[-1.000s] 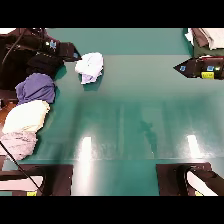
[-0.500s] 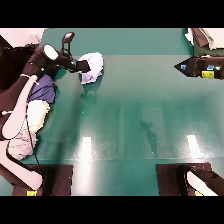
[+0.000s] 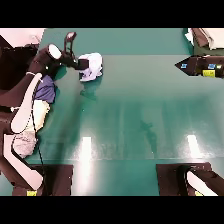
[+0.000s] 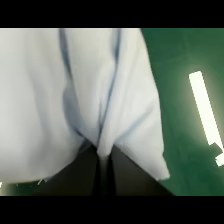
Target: Fold the shirts.
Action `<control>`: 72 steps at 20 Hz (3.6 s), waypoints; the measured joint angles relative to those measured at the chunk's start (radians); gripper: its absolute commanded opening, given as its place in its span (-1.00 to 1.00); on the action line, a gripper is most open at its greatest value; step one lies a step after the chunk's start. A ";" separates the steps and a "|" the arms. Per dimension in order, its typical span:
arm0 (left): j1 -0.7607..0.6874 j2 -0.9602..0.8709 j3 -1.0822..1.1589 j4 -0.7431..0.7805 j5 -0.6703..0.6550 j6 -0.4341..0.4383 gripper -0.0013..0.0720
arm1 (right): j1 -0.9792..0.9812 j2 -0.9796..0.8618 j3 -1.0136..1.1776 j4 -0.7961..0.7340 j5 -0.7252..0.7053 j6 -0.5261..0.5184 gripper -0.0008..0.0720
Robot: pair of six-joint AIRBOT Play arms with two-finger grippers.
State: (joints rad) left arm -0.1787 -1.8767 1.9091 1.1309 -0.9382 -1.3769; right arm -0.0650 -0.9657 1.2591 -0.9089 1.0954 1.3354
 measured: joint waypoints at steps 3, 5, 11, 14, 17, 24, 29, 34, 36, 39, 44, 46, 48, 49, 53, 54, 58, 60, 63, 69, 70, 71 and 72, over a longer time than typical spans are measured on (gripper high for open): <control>-0.003 0.072 0.137 -0.063 -0.126 0.059 -0.91 | 0.000 0.000 0.072 0.000 -0.002 0.000 -0.93; -0.013 0.169 0.177 -0.154 -0.195 0.122 -0.91 | 0.000 0.000 0.135 0.000 -0.002 0.000 -0.93; -0.129 0.428 0.154 -0.272 -0.397 0.236 -0.91 | 0.000 0.002 0.297 0.000 0.000 0.000 -0.93; -0.216 0.463 0.023 -0.238 -0.434 0.264 -0.90 | 0.000 0.002 0.335 0.000 0.031 0.000 -0.93; -0.267 0.430 -0.111 -0.208 -0.373 0.276 0.54 | 0.001 0.002 0.351 0.000 0.080 0.000 -0.93; -0.108 0.375 -0.207 -0.172 -0.443 0.154 0.73 | 0.001 0.002 0.360 0.000 0.138 0.000 -0.93; 0.029 0.522 -0.591 -0.168 -0.488 0.132 0.73 | 0.001 0.001 0.360 0.000 0.151 0.000 -0.93; 0.063 0.734 -1.075 -0.179 -0.358 0.122 0.73 | 0.001 0.000 0.360 -0.001 0.156 0.000 -0.93; 0.066 0.782 -1.198 -0.212 -0.317 0.119 0.73 | 0.001 0.000 0.360 -0.001 0.157 0.000 -0.93; 0.062 0.814 -1.326 -0.267 -0.251 0.120 0.73 | 0.001 0.000 0.360 -0.001 0.157 0.000 -0.93; -0.010 0.826 -1.416 -0.360 -0.090 0.124 0.73 | 0.001 -0.001 0.360 -0.001 0.158 0.000 -0.93; -0.059 0.820 -1.427 -0.384 -0.014 0.123 -0.13 | 0.001 -0.001 0.360 0.000 0.162 0.000 -0.93; -0.091 0.815 -1.433 -0.385 0.051 0.113 -0.90 | 0.001 0.000 0.354 -0.002 0.180 0.000 -0.93; -0.102 0.814 -1.429 -0.392 0.074 0.107 -0.90 | 0.001 0.003 0.337 -0.002 0.193 0.000 -0.93; -0.121 0.811 -1.341 -0.378 0.074 0.098 -0.90 | 0.010 0.039 0.121 -0.006 0.251 0.040 0.05; -0.122 0.812 -1.306 -0.364 0.058 0.096 -0.90 | 0.019 0.052 0.026 -0.006 0.253 0.048 0.68; -0.127 0.813 -1.157 -0.307 -0.014 0.095 -0.90 | 0.106 0.063 -0.377 0.077 0.160 0.069 0.53; -0.127 0.813 -1.111 -0.291 -0.028 0.094 -0.90 | 0.190 0.034 -0.542 0.181 0.055 0.047 0.53; -0.128 0.813 -1.080 -0.278 -0.043 0.094 -0.90 | 0.344 -0.049 -0.671 0.312 -0.114 0.002 0.53; -0.128 0.813 -1.063 -0.263 -0.073 0.093 -0.90 | 0.556 -0.251 -0.628 0.381 -0.320 -0.029 -0.90; -0.128 0.813 -1.062 -0.255 -0.079 0.093 -0.90 | 0.569 -0.275 -0.608 0.364 -0.323 -0.030 -0.93; -0.128 0.813 -1.060 -0.248 -0.081 0.092 -0.91 | 0.577 -0.290 -0.591 0.339 -0.322 -0.032 -0.93; -0.124 0.815 -1.054 -0.239 -0.087 0.089 -0.90 | 0.579 -0.295 -0.575 0.309 -0.310 -0.032 -0.93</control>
State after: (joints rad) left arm -0.3031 -1.0618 0.8547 0.8917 -1.0256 -1.2877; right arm 0.5144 -1.2606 0.6842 -0.6003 0.7856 1.3029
